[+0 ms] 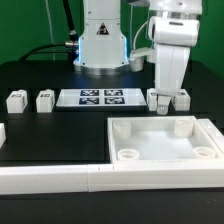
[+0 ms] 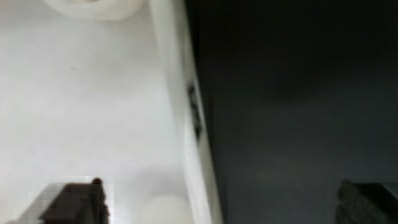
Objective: Assemble square table
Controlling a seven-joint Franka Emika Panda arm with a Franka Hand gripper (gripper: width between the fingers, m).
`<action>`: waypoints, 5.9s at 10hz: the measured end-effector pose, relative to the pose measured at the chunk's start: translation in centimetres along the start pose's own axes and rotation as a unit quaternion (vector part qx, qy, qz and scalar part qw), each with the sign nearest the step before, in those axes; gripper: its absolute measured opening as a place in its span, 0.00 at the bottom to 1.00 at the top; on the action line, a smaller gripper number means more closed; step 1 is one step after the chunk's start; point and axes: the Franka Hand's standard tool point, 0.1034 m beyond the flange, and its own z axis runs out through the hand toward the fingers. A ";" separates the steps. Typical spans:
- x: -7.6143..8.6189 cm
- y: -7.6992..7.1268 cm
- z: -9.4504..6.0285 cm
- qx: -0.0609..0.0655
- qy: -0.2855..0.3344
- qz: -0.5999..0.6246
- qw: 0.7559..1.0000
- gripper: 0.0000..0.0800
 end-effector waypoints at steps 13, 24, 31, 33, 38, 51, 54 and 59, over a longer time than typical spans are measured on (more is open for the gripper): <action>4.2 -3.9 -1.7 0.060 0.006 0.604 0.795 0.81; 4.9 -8.1 -0.8 0.217 -0.260 0.601 0.724 0.81; 5.4 -10.0 1.0 0.262 -0.359 0.601 0.664 0.81; 6.2 -11.4 1.8 0.260 -0.365 0.606 0.657 0.81; 5.8 -12.2 2.6 0.265 -0.373 0.607 0.650 0.67; 2.1 -3.3 -5.2 0.265 -0.293 0.631 0.668 0.36; 1.3 -2.1 -7.5 0.212 -0.203 0.665 0.687 0.36; 4.0 5.7 -7.9 0.065 -0.037 0.706 0.704 0.36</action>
Offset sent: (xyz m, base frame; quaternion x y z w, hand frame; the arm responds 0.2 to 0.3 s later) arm -0.0018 0.0052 -0.0112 -0.0429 0.0052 0.1112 0.9929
